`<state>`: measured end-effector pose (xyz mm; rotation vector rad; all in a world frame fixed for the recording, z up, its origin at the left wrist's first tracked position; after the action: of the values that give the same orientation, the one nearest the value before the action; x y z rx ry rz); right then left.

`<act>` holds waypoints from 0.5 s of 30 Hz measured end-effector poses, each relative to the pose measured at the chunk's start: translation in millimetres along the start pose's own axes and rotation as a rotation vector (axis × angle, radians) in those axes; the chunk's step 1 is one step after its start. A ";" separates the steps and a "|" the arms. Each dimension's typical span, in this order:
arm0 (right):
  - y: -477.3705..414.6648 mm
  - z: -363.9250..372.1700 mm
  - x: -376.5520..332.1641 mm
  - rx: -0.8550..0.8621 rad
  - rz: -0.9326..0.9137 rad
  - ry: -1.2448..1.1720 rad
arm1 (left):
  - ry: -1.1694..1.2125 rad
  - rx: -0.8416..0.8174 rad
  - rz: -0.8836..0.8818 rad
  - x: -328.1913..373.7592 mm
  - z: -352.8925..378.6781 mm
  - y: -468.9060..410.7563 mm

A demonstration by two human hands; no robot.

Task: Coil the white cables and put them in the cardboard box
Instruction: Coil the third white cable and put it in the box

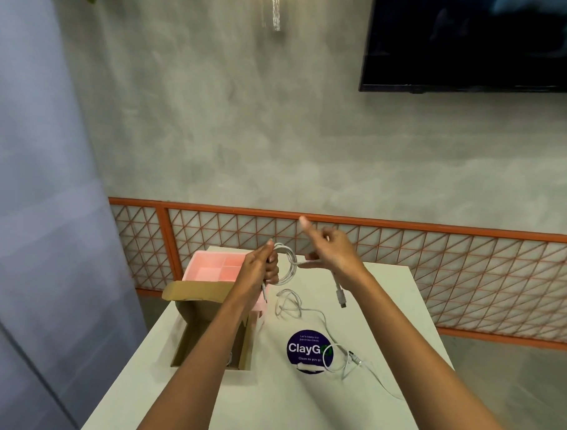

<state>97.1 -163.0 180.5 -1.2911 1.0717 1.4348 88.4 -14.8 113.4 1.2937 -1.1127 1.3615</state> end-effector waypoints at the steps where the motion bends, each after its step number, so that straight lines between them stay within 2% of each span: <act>1: 1.2 0.7 0.3 -0.025 -0.019 0.118 | -0.015 -0.005 0.010 2.8 2.2 1.0; 5: 4.8 6.4 1.8 -0.090 -0.023 0.523 | -0.118 -0.004 0.073 11.2 4.3 4.8; 10: 2.3 13.3 -0.1 -0.170 -0.014 0.793 | -0.138 -0.005 0.118 11.5 10.4 8.1; 12: 1.9 16.5 -2.5 -0.168 -0.079 0.830 | -0.163 0.005 0.125 12.3 9.6 6.7; 15: 4.0 18.3 -9.3 -0.140 -0.199 0.757 | -0.198 0.001 0.136 12.1 7.4 5.8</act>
<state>89.7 -146.8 191.4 -2.0634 1.2776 0.8826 83.6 -22.7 125.6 1.3973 -1.3568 1.3539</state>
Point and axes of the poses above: each hand's wrist, its own y-axis away from the middle knuckle, its own z-axis out of the palm, x = y × z, the point moved 6 cm from there along -y, towards the middle knuckle, and after that the axes turned 12 degrees about -y, right-handed, at the moved point
